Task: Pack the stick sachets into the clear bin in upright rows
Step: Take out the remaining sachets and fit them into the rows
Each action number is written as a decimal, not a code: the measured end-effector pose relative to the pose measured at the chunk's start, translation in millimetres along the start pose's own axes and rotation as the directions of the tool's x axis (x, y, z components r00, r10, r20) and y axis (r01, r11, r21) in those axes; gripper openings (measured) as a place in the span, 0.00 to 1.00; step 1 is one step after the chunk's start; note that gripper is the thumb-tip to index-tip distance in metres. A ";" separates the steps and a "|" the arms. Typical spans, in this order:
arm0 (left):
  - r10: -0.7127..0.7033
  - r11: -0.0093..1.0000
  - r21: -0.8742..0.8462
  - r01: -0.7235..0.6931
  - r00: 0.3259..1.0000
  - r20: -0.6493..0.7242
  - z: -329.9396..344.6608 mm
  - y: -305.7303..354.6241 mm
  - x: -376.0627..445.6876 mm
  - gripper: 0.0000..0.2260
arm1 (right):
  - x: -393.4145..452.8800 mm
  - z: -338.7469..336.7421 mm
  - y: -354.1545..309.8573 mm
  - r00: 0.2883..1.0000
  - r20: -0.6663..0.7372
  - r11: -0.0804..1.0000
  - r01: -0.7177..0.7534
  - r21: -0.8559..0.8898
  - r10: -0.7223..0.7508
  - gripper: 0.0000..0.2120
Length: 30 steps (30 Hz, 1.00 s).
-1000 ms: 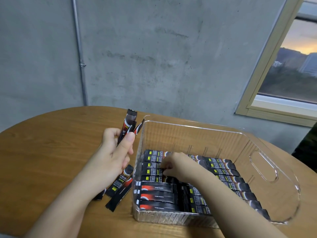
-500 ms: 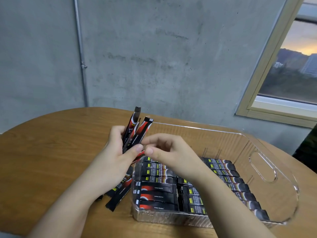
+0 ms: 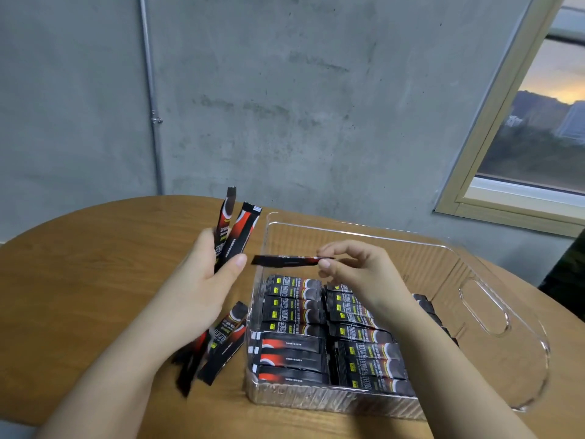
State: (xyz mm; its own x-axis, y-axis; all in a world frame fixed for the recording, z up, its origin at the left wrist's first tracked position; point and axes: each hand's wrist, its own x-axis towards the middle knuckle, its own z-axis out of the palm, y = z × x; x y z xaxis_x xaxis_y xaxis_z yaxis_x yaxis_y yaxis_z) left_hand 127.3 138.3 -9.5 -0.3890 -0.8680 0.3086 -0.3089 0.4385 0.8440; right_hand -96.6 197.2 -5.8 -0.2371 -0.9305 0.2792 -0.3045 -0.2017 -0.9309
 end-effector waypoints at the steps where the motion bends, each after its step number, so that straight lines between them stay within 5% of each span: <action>1: -0.005 1.000 0.008 0.005 1.000 -0.001 0.6 -1.3 0.1 0.05 | -0.6 -3.2 3.4 1.000 -0.030 1.000 -0.003 0.011 0.004 0.11; 9: -0.027 0.999 0.039 0.028 0.999 -0.031 9.1 -10.7 5.3 0.04 | -4.6 -13.2 30.7 0.985 -0.108 0.977 -0.149 -0.153 0.134 0.08; 21: -0.050 0.993 -0.111 0.047 0.998 -0.025 10.1 -22.5 8.6 0.07 | -9.2 3.4 39.4 0.932 0.079 0.872 -0.298 -0.388 0.354 0.05; 30: -0.144 0.989 0.045 0.143 0.990 0.014 -6.2 -34.7 1.7 0.06 | -7.2 9.4 47.8 0.954 0.060 0.773 -0.201 -0.601 0.295 0.04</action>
State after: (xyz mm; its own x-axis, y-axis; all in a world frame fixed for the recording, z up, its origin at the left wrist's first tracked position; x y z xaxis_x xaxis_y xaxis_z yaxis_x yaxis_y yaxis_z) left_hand 142.8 120.2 -35.5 -0.3531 -0.9185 0.1779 -0.4002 0.3201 0.8587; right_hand -100.8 191.4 -54.5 -0.2605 -0.9652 -0.0225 -0.7422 0.2152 -0.6347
